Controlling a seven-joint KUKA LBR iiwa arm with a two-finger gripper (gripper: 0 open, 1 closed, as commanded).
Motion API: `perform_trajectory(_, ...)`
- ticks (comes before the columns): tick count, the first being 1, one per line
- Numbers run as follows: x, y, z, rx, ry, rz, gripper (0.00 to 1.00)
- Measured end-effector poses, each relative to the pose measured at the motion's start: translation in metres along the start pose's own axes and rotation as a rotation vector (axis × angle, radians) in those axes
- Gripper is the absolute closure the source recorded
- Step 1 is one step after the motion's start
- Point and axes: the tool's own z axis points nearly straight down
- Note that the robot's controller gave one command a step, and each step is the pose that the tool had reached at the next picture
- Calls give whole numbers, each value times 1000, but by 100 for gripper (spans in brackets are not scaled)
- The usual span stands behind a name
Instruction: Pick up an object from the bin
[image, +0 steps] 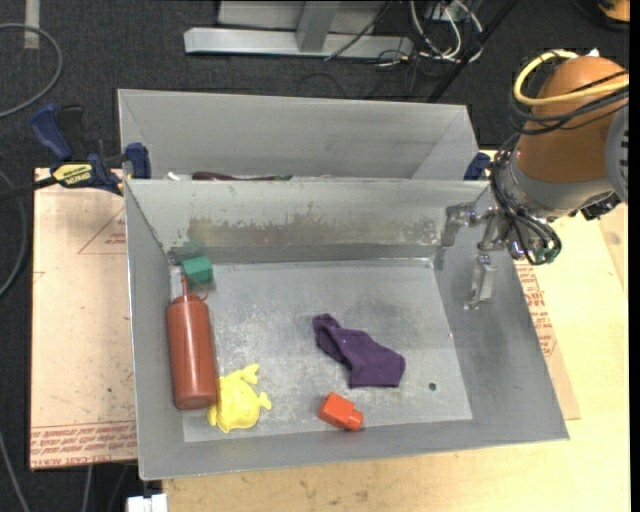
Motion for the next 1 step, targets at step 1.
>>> perform_trajectory(1, -1, 1, -5, 1, -7, -2, 0)
